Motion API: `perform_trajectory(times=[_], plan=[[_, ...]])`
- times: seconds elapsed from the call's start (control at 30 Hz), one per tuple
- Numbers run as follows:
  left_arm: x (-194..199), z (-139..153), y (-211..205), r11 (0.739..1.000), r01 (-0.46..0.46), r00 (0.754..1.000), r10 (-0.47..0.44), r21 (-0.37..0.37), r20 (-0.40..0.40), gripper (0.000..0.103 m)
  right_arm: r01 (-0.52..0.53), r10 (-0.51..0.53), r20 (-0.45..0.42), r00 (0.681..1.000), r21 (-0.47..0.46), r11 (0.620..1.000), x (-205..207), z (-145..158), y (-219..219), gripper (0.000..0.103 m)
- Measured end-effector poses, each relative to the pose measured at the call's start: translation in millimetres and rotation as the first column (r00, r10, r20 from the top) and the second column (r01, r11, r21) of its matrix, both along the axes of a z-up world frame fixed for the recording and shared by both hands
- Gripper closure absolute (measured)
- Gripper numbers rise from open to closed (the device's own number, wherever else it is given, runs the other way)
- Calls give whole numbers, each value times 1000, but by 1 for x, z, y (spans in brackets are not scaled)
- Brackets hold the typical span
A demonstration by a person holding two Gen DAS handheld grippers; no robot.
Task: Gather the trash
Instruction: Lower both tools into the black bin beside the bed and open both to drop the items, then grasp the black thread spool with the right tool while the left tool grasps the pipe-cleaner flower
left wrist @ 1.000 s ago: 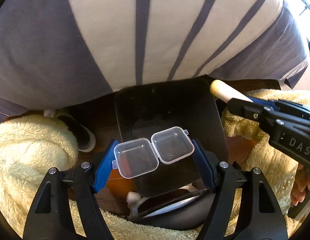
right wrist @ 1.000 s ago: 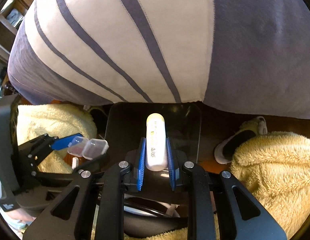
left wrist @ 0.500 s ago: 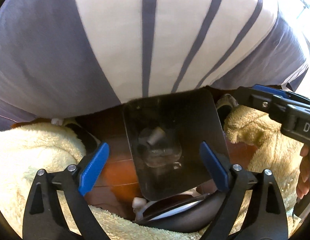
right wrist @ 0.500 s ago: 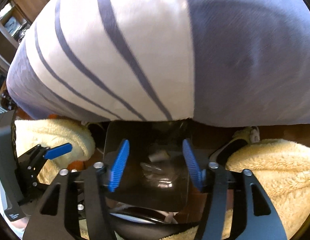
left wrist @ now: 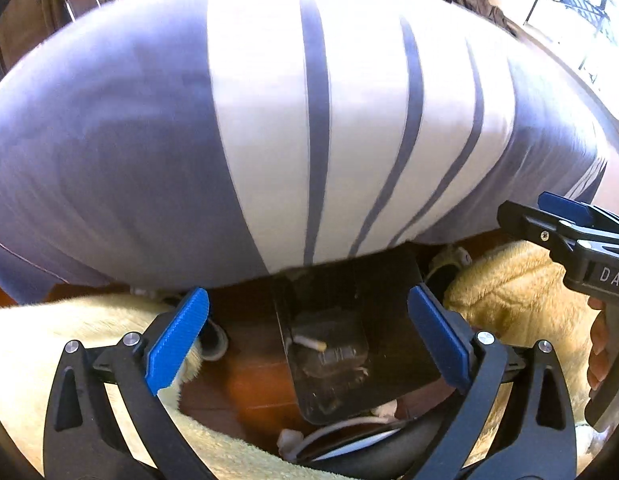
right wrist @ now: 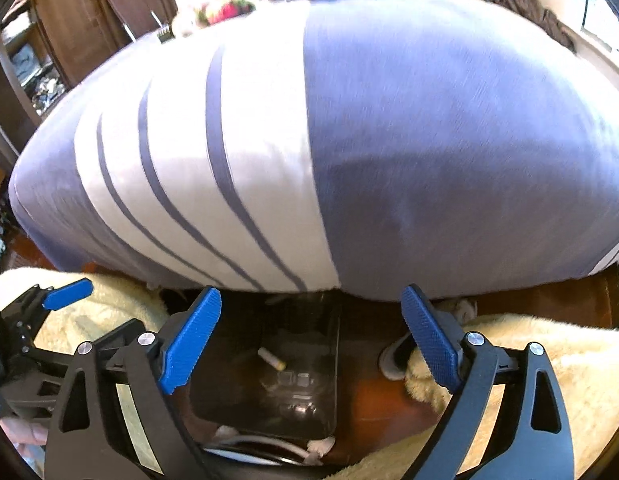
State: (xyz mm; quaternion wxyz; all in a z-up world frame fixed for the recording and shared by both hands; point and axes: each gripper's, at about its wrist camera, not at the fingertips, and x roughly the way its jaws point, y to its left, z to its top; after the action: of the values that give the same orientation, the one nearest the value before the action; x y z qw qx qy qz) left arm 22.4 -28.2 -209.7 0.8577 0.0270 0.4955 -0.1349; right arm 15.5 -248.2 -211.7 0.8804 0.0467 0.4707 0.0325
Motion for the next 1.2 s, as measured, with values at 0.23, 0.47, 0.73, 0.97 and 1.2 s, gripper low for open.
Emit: perform_trajectory(times=[0.23, 0.47, 0.73, 0.97, 1.2], plan=[[6, 47, 3, 1000, 10, 992, -12, 17, 124, 8, 27, -26, 131, 991, -5, 1000, 7, 48, -20, 11], [35, 93, 11, 999, -33, 971, 26, 28, 236, 8, 59, -53, 216, 975, -22, 998, 29, 82, -38, 11], [81, 108, 13, 998, -62, 965, 57, 13, 254, 8, 55, -46, 256, 966, -30, 998, 72, 98, -35, 11], [117, 112, 8, 997, -73, 965, 69, 8, 251, 8, 20, -5, 275, 962, -52, 998, 126, 102, -26, 15], [144, 108, -11, 1000, -23, 972, 20, 10, 236, 8, -35, 43, 222, 974, -41, 999, 179, 91, -18, 47]])
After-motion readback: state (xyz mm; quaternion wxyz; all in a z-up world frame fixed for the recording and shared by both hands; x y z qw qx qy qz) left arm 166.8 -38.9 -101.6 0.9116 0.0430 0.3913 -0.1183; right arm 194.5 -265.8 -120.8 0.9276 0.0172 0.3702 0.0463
